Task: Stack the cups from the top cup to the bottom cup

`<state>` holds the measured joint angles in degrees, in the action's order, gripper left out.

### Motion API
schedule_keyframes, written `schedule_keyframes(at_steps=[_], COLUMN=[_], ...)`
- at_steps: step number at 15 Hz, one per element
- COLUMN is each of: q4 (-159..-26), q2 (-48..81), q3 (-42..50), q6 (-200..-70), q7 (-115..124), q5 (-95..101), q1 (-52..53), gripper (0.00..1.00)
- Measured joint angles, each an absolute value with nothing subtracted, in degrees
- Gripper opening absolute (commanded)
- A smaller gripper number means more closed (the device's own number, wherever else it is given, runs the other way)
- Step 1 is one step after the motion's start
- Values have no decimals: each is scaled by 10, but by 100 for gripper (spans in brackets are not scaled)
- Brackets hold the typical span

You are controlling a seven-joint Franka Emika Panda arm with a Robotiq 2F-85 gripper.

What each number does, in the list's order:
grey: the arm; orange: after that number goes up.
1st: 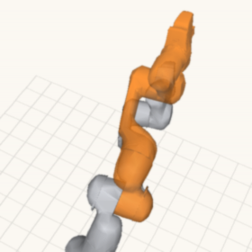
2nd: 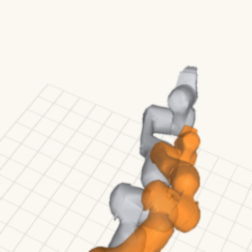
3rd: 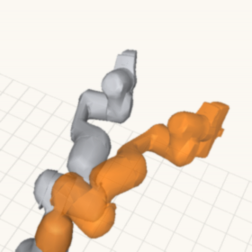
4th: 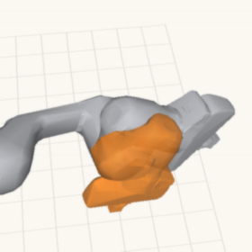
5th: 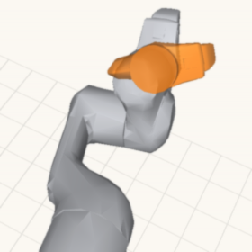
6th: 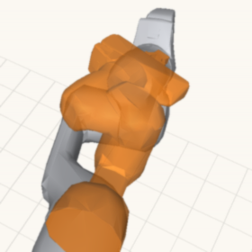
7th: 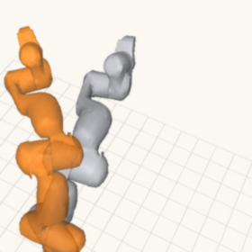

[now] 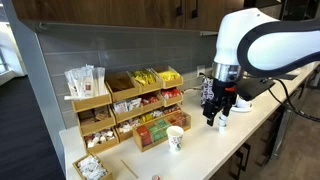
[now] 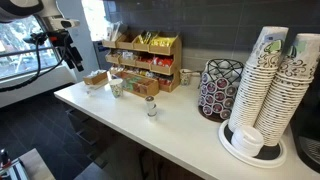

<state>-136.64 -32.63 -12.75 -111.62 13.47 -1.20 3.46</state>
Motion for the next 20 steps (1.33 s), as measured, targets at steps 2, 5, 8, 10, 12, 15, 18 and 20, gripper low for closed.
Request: schedule_keyframes(at_steps=[2,5,8,10,12,15,18,20], q4=[-1366,-1366,-1366,-1366,-1366,-1364,-1357,-1350], q2=[-326,-326,-326,-325,-318,-296,-261,-231], q3=[-127,-127,-127,-118,-96,-56,-21,-4], q6=[-1116,-1116,-1116,-1116,-1119,-1141,-1175,-1202], q7=[135,135,135,135,130,104,71,65], q5=[-12,-12,-12,-12,-11,2,12,17], q1=[35,35,35,32,24,0,-19,-33], gripper=[100,100,100,100,100,100,100,100])
